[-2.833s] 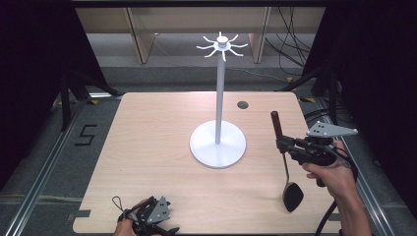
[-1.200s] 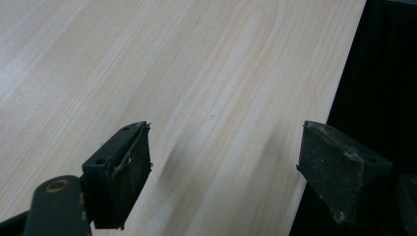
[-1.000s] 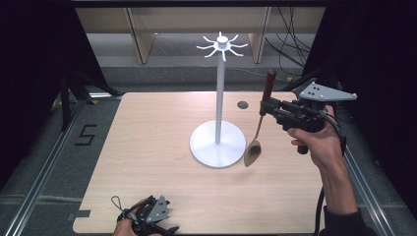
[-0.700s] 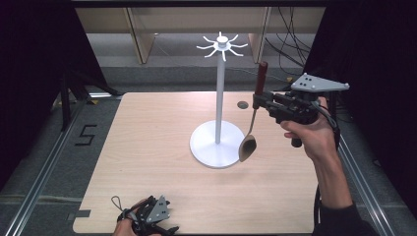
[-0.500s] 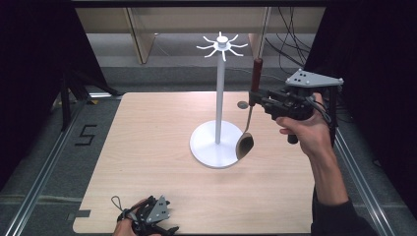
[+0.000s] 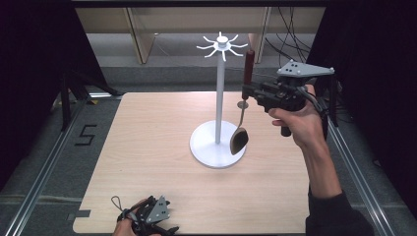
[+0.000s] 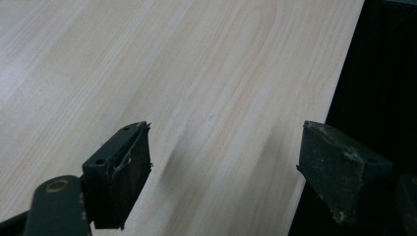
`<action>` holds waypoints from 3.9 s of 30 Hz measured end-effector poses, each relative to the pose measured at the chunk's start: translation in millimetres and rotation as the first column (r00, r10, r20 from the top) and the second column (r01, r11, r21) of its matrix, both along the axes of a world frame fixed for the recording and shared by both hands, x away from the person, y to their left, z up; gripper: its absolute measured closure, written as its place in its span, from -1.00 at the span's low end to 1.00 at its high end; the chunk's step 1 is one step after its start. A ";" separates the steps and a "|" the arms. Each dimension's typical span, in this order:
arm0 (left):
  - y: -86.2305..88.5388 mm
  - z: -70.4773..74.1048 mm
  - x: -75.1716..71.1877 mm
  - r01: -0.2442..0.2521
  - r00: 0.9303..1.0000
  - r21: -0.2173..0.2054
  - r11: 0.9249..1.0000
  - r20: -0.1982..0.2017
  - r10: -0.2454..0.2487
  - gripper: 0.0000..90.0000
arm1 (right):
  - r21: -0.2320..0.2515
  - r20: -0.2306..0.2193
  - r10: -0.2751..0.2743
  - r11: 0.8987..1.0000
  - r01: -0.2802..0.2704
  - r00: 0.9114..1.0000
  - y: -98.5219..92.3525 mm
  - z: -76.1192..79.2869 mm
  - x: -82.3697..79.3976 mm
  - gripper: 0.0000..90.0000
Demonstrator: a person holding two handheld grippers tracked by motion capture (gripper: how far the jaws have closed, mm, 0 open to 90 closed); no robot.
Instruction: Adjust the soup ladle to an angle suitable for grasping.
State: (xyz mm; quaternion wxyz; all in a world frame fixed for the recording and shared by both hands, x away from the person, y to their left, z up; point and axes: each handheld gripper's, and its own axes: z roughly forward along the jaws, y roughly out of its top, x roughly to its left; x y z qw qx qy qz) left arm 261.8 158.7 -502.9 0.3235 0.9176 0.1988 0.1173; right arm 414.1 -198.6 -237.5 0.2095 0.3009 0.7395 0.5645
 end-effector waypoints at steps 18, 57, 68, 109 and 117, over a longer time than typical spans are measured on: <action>-0.2 0.4 0.0 0.002 1.000 -0.004 1.000 0.004 -0.002 -0.57 | -0.012 -0.044 -0.007 1.000 0.007 0.999 12.8 5.7 10.4 0.65; -1.6 0.7 -1.7 0.004 1.000 -0.003 1.000 0.000 -0.004 -0.57 | -0.036 -0.041 -0.034 0.999 0.032 0.999 17.1 -1.1 13.6 0.23; -1.0 0.4 -0.7 -0.002 1.000 -0.008 1.000 0.000 0.002 -0.57 | -0.088 -0.039 -0.058 0.995 0.055 0.998 -19.5 -41.1 -8.3 -0.02; -1.1 0.6 -0.5 0.000 1.000 -0.012 1.000 0.002 0.000 -0.57 | -0.021 -0.133 -0.042 0.999 0.040 0.990 -35.5 -113.2 -24.2 -0.20; -1.3 0.7 0.2 0.001 1.000 -0.018 1.000 0.001 -0.001 -0.57 | -0.045 -0.136 -0.023 0.999 0.017 0.990 -31.8 -121.3 -24.3 -0.21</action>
